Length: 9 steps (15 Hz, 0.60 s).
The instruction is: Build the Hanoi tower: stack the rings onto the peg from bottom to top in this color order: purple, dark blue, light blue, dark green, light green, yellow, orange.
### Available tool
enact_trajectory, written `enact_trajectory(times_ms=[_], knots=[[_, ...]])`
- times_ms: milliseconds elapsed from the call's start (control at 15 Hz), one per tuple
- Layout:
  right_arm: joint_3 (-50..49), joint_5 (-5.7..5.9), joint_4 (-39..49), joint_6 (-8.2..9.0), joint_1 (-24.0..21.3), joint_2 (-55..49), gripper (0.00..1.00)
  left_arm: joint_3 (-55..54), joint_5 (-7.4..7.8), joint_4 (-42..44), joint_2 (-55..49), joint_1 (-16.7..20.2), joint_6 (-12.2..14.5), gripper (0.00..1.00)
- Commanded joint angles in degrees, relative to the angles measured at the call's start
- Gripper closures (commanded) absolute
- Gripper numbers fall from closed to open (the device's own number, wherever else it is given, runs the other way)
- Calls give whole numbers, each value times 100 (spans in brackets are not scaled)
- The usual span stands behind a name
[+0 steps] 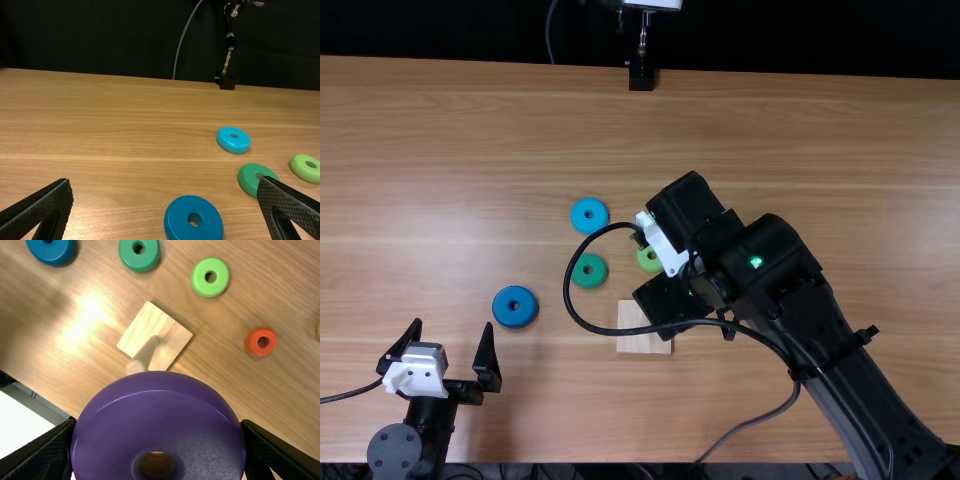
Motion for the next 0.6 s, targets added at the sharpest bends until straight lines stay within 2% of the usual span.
enact_trajectory(times_ms=[0,67,200,267,533], knots=[[238,18,25,45,3,44,100,-250,-25,-42,-71,31,49,0],[238,18,25,87,3,44,100,-250,-25,-42,-71,39,38,0],[238,8,173,487,3,71,100,-250,-25,-42,-71,31,38,0],[238,8,300,551,12,132,100,-250,-25,-42,-71,31,38,0],[238,8,468,551,38,334,100,-250,-25,-42,-71,31,49,0]])
